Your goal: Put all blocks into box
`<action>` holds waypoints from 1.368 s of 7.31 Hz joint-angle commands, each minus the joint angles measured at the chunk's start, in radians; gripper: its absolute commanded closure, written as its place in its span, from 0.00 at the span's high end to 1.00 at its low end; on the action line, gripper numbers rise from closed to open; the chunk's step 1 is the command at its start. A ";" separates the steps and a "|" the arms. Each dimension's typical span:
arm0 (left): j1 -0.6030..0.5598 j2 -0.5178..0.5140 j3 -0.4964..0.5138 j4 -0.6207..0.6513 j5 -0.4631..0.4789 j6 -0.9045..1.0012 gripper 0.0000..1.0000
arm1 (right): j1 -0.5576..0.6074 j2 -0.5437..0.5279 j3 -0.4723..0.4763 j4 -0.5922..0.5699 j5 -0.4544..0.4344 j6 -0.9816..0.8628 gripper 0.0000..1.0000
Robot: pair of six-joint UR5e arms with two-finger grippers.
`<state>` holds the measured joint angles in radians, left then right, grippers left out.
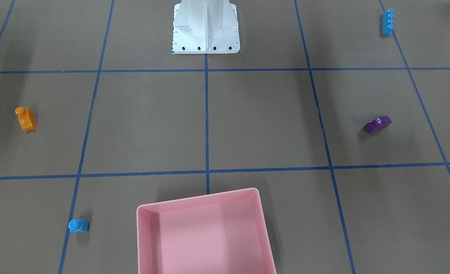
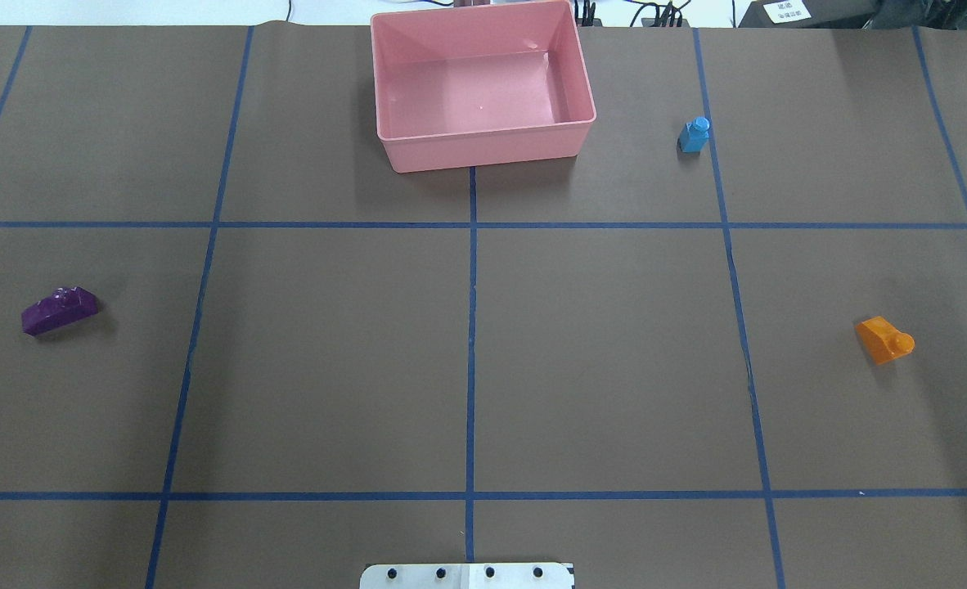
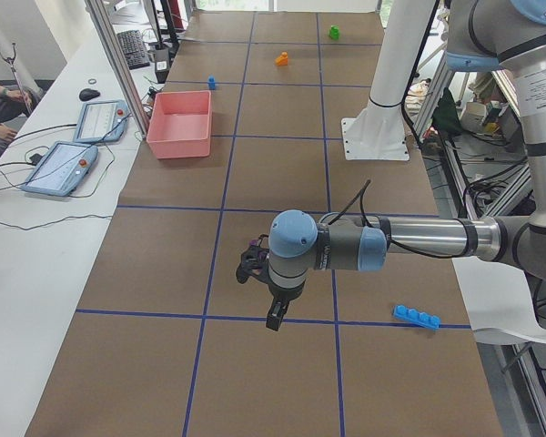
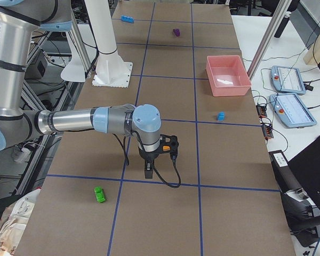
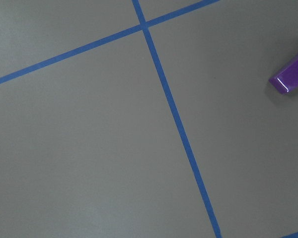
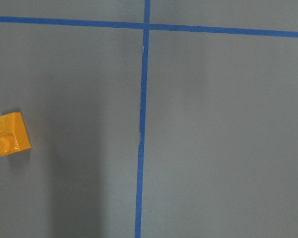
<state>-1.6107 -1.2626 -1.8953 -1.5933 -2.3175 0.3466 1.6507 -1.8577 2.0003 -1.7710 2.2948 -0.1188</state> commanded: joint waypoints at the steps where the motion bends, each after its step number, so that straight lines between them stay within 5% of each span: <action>1: -0.003 0.012 -0.014 -0.014 0.000 0.008 1.00 | -0.003 0.000 0.000 0.001 0.000 -0.001 1.00; 5: -0.003 0.005 -0.019 -0.013 0.001 0.008 1.00 | -0.075 0.009 0.003 0.140 0.026 0.023 1.00; 8: -0.003 0.003 -0.013 -0.016 0.000 0.006 1.00 | -0.205 0.075 -0.061 0.402 0.075 0.136 0.99; 10: -0.003 0.003 -0.010 -0.016 0.000 0.003 1.00 | -0.419 0.127 -0.075 0.413 0.069 0.273 0.98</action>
<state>-1.6137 -1.2592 -1.9070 -1.6090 -2.3178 0.3517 1.3687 -1.7626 1.9384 -1.3780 2.3702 0.0681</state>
